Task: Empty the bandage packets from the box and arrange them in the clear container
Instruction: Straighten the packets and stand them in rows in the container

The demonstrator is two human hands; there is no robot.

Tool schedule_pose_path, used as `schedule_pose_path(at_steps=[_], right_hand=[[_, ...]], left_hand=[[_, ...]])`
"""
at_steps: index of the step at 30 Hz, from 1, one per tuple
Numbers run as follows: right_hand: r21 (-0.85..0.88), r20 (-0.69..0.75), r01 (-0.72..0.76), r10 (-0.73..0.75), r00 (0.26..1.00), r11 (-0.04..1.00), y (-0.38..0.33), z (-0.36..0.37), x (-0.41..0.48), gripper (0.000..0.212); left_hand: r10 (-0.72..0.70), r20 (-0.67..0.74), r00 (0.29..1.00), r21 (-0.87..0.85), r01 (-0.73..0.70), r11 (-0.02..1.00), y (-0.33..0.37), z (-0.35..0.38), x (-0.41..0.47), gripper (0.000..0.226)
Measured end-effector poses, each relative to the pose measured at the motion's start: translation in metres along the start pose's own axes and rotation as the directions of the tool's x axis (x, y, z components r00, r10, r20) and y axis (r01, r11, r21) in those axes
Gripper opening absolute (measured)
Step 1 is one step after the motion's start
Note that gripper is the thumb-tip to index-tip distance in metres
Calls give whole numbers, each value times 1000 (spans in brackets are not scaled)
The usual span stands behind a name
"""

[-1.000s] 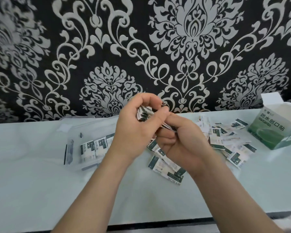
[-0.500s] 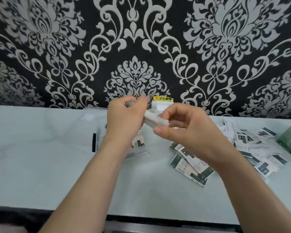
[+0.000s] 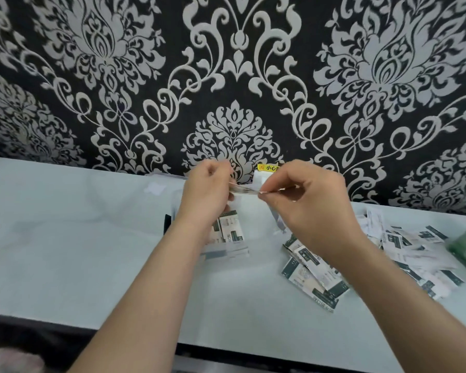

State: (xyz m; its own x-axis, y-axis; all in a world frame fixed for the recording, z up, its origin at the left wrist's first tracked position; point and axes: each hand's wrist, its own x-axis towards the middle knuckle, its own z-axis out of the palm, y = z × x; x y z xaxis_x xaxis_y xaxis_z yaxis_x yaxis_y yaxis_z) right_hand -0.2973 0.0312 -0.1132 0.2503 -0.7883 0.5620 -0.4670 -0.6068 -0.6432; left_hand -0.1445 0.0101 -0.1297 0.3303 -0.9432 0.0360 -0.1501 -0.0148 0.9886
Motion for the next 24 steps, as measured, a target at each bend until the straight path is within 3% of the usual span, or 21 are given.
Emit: schedule_pose_path(at_steps=[1, 3, 6, 8, 10, 14, 19, 24], right_hand=[[-100, 22, 20, -17, 1000, 995, 3, -3, 4, 24], [-279, 121, 56, -22, 992, 959, 9, -6, 10, 18], [-458, 257, 162, -44, 965, 874, 16, 1, 14, 16], [-524, 371, 236, -30, 928, 818, 18, 9, 16, 17], [-588, 478, 290, 34, 878, 755, 18, 16, 18, 19], [-647, 612, 407, 120, 782, 644, 14, 28, 32, 24], [-619, 760, 482, 318, 567, 620, 17, 41, 49, 19], [-581, 814, 655, 339, 472, 482, 19, 47, 53, 32]], left_hand=[[108, -44, 993, 190, -98, 977, -3, -6, 3, 19], [225, 46, 973, 461, -221, 860, -6, -18, 4, 13], [89, 292, 952, 668, -269, 694, -12, -24, 1, 18], [51, 341, 939, 777, -311, 547, -16, -22, -1, 21], [66, 360, 931, 807, -346, 478, -17, -18, -3, 20], [22, 411, 912, 812, -376, 447, -18, -13, -1, 25], [-20, 438, 899, 804, -381, 456, -19, -12, 2, 27], [-49, 457, 888, 783, -376, 496, -22, -12, 6, 23]])
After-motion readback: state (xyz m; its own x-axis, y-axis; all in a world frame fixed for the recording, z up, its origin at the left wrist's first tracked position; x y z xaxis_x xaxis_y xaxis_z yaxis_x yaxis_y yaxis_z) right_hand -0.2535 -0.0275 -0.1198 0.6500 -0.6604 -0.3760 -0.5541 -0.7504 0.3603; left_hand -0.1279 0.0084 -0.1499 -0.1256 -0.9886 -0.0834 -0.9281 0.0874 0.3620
